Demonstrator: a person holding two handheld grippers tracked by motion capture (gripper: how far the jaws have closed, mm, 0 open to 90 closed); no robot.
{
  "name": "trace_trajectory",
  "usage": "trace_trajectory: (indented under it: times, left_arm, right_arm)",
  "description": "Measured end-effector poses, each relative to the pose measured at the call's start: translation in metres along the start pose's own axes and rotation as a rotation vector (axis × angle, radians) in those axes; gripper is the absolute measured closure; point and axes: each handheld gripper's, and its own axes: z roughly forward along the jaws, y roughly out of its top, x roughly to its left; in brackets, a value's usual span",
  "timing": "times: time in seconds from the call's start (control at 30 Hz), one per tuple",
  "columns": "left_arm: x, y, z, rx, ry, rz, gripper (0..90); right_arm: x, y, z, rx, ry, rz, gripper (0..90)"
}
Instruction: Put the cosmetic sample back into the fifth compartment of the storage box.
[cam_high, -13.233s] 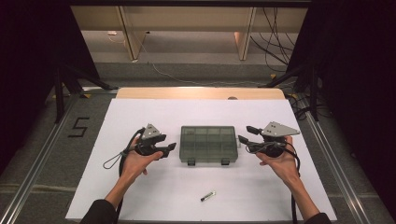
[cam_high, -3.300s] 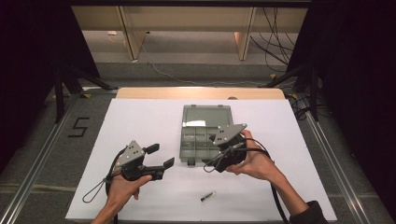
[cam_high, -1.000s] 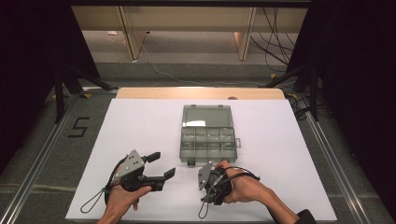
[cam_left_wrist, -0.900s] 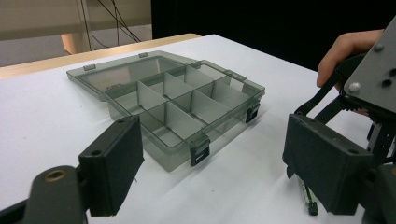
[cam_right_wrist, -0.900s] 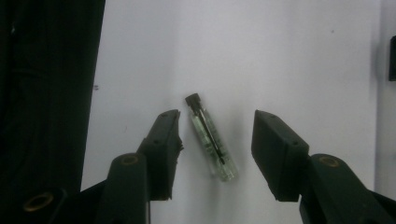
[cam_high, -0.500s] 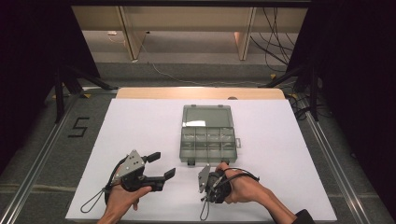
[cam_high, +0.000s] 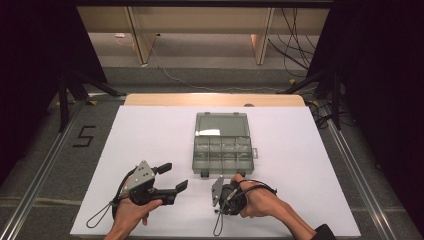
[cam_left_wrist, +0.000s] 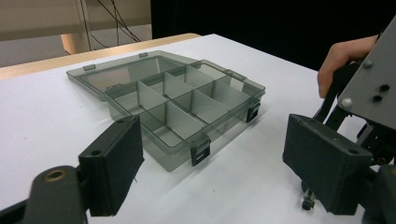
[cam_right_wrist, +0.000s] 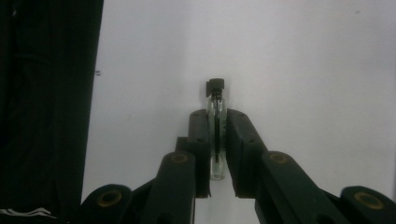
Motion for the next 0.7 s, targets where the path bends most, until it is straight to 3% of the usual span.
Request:
trace_trajectory:
  times: [0.1, 0.2, 0.3, 0.43, 0.7]
  left_arm:
    - [0.000, 0.000, 0.000, 0.001, 0.005, 0.002, 19.4]
    - [0.000, 0.000, -0.001, 0.007, 0.012, 0.004, 19.4]
    - [0.000, 0.000, 0.000, 0.007, 0.014, 0.004, 19.4]
    - [0.000, 0.000, 0.000, -0.004, 0.005, 0.009, 19.4]
    - [0.000, 0.000, 0.000, -0.009, 0.016, 0.007, 19.4]
  right_arm:
    - [-0.003, -0.001, -0.011, -0.036, -0.038, 0.031, 81.0]
    - [-0.010, -0.003, -0.021, -0.073, -0.106, 0.056, 81.1]
    - [-0.014, -0.004, -0.028, -0.118, -0.153, 0.127, 81.0]
    - [-0.020, -0.005, -0.036, -0.148, -0.187, 0.193, 81.1]
    - [-0.032, 0.000, -0.046, -0.226, -0.269, 0.254, 81.1]
